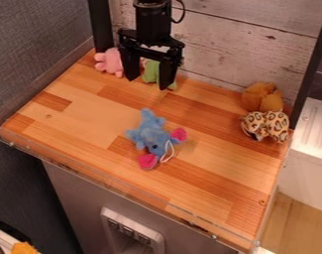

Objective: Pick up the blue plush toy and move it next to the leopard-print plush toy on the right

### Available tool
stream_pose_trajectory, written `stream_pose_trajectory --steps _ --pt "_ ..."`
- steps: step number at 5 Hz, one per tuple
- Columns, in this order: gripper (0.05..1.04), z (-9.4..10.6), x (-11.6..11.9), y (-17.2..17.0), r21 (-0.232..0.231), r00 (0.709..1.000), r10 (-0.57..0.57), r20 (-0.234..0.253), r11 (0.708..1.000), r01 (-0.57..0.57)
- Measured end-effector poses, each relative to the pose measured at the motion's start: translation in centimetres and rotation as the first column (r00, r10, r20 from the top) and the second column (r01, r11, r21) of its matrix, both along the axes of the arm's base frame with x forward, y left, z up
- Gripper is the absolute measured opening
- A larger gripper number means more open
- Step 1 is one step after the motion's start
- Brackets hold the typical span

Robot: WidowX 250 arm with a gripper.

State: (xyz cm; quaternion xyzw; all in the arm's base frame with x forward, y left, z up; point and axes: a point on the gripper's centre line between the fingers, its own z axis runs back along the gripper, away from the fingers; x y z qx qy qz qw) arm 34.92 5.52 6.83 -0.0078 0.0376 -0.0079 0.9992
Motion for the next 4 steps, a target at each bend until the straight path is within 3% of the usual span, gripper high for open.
stream_pose_trajectory --steps 1,2,3,4 --pt "0.999 -0.5 -0.4 -0.4 -0.009 0.994 -0.112 -0.01 0.994 0.112" --pt "0.999 -1.4 -1.3 -2.0 -0.035 0.954 -0.299 -0.037 0.954 0.298" --pt "0.999 -1.1 -2.8 -3.1 -0.045 0.869 -0.495 -0.019 0.868 0.494" --pt "0.999 -0.9 -4.3 -3.7 -0.05 0.735 -0.679 -0.008 0.734 0.677"
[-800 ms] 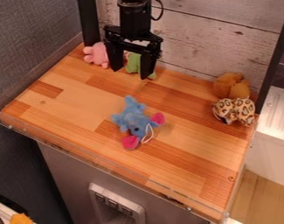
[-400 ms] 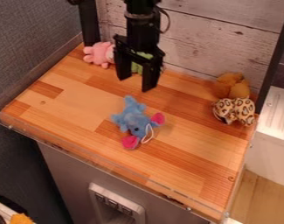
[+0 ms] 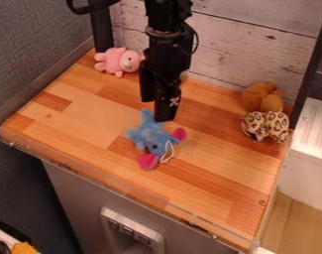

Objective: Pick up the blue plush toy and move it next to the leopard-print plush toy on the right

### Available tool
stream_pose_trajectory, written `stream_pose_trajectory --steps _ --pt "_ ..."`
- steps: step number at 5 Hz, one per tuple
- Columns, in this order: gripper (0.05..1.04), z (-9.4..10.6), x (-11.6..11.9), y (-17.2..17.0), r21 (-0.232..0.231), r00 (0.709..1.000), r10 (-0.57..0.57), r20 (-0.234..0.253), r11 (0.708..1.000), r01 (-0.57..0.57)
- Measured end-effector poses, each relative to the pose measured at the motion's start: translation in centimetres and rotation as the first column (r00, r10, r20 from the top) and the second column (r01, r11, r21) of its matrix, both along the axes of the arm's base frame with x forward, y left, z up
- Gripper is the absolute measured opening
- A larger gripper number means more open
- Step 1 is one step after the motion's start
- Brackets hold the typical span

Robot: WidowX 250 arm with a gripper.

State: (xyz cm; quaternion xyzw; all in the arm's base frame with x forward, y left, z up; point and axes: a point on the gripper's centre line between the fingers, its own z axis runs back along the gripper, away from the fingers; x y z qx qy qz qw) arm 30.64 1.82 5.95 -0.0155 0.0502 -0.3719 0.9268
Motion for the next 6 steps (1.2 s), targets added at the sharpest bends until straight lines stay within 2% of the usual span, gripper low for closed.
stream_pose_trajectory --steps 1,2,3,5,6 --pt "0.999 0.6 -1.0 -0.8 -0.001 0.992 -0.125 0.018 0.992 0.125" --pt "0.999 -0.2 -1.8 -1.5 0.005 0.993 -0.113 0.014 0.994 0.113" --pt "0.999 -0.9 -1.9 -1.8 0.018 0.999 0.023 0.034 1.0 -0.024" --pt "0.998 -2.8 -1.8 -1.8 0.029 0.957 0.287 0.049 0.957 -0.289" --pt "0.998 -3.3 -1.7 -1.8 0.027 0.952 0.3 0.055 0.953 -0.302"
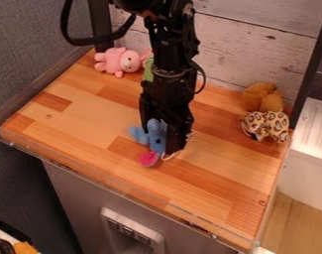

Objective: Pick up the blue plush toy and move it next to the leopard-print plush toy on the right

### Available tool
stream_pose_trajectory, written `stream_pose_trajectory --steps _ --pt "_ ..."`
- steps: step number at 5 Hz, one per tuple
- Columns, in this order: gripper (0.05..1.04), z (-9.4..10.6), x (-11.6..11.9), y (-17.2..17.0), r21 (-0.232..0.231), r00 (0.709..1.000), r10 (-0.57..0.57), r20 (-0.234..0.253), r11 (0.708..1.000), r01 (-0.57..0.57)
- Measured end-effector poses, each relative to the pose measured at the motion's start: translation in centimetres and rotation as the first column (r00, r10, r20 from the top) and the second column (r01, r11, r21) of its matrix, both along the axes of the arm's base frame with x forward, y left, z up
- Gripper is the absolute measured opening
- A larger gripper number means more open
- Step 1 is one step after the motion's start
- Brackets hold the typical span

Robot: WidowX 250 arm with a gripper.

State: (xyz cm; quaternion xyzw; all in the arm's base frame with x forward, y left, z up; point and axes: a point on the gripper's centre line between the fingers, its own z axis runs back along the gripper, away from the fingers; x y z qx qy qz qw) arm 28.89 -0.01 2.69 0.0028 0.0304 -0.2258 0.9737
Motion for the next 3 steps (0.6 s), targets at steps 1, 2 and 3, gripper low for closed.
stream_pose_trajectory --steps 1,2,3 --pt "0.998 -0.64 0.15 0.01 -0.004 0.997 -0.082 -0.008 0.997 0.082" --pt "0.997 -0.92 0.61 0.1 -0.004 0.981 -0.194 -0.001 0.981 0.194" --pt "0.998 -1.12 0.84 0.14 -0.006 0.959 -0.284 0.003 0.959 0.284"
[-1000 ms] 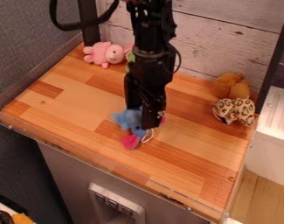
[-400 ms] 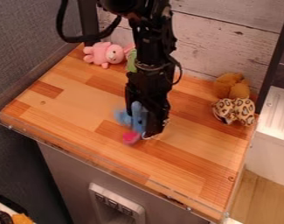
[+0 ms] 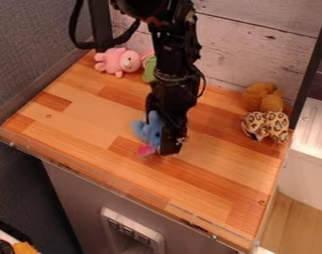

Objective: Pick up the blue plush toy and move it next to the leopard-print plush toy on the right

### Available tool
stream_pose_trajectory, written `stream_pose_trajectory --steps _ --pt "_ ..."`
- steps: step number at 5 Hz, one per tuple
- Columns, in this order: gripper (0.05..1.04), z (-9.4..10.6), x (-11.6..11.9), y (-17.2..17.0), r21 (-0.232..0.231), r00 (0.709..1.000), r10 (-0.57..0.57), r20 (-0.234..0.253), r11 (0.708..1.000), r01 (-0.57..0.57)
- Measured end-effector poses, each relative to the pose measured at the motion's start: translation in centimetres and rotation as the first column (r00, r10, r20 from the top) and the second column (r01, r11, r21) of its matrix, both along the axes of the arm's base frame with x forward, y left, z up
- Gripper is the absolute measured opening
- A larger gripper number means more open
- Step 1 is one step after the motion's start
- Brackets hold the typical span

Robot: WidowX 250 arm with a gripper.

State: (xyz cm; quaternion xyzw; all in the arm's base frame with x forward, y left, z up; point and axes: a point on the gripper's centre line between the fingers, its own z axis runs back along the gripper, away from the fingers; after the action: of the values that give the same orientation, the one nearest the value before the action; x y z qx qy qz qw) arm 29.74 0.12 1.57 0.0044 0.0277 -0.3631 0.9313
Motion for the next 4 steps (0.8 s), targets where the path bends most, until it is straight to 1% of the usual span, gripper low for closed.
stream_pose_trajectory --steps 1,2,3,4 --pt "0.997 -0.11 0.23 0.05 0.003 1.0 -0.021 0.001 1.0 0.021" --pt "0.997 -0.22 0.42 0.07 0.005 1.0 0.005 0.0 1.0 -0.005" --pt "0.997 -0.12 0.73 0.09 0.01 0.997 0.079 0.005 0.997 -0.079" --pt "0.997 -0.29 0.1 0.06 0.012 0.989 0.145 -0.004 0.989 -0.145"
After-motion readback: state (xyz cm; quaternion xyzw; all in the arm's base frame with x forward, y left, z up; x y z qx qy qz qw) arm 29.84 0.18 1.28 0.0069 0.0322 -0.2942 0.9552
